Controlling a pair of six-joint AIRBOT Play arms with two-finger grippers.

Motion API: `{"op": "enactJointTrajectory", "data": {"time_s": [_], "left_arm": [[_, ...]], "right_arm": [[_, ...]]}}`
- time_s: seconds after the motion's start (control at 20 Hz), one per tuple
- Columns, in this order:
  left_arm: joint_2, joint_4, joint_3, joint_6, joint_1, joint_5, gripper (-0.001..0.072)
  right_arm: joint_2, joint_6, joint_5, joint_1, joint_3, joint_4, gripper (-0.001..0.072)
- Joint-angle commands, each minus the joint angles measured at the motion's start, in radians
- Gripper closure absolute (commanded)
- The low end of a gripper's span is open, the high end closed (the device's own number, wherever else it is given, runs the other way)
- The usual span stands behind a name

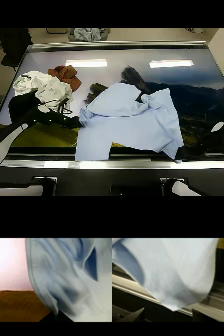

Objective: Fold the shirts.

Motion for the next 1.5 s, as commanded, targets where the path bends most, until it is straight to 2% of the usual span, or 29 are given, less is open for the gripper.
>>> {"op": "enactJointTrajectory", "data": {"time_s": [0.0, 0.15, 0.2, 0.25, 0.5, 0.75, 0.85, 0.95, 1.05, 1.15, 1.25, 1.35, 1.45], "left_arm": [[0.013, -0.002, 0.002, 0.012, 0.000, 0.000, 0.0679], [0.029, -0.002, 0.002, 0.016, 0.000, 0.000, 0.0679], [0.033, -0.002, 0.002, 0.016, 0.000, 0.000, 0.0679], [0.037, -0.002, 0.002, 0.016, 0.000, 0.000, 0.0679], [0.051, -0.002, 0.002, 0.015, 0.000, -0.004, 0.0679], [0.089, -0.001, 0.029, 0.037, 0.001, -0.016, 0.0682], [0.161, -0.001, 0.103, 0.037, 0.006, -0.018, 0.0683], [0.265, -0.001, 0.248, 0.022, 0.015, -0.017, 0.0683], [0.377, 0.002, 0.454, -0.040, 0.034, 0.010, 0.0683], [0.481, 0.009, 0.682, -0.085, 0.055, 0.080, 0.0683], [0.566, 0.105, 0.877, -0.158, 0.058, 0.174, 0.0683], [0.633, 0.177, 1.006, -0.235, 0.058, 0.201, 0.0684], [0.681, 0.191, 1.043, -0.249, 0.058, 0.191, 0.0684]], "right_arm": [[0.000, 0.050, -0.090, 0.000, -0.054, 0.077, 0.0024], [-0.001, 0.071, -0.168, 0.000, -0.088, 0.161, 0.0031], [-0.001, 0.083, -0.194, 0.000, -0.095, 0.186, 0.0047], [-0.001, 0.090, -0.218, 0.000, -0.100, 0.212, 0.0096], [0.000, 0.090, -0.276, 0.000, -0.101, 0.262, 0.0660], [0.013, -0.016, -0.183, 0.000, 0.014, 0.267, 0.0661], [0.044, -0.051, -0.135, 0.000, 0.180, 0.308, 0.0662], [0.098, -0.054, -0.167, 0.000, 0.402, 0.387, 0.0662], [0.161, -0.107, -0.245, 0.000, 0.660, 0.491, 0.0661], [0.233, -0.106, -0.359, 0.000, 0.945, 0.501, 0.0661], [0.294, -0.102, -0.450, 0.000, 1.155, 0.481, 0.0661], [0.335, -0.046, -0.444, 0.000, 1.307, 0.476, 0.0661], [0.381, -0.014, -0.410, 0.000, 1.335, 0.473, 0.0660]]}}
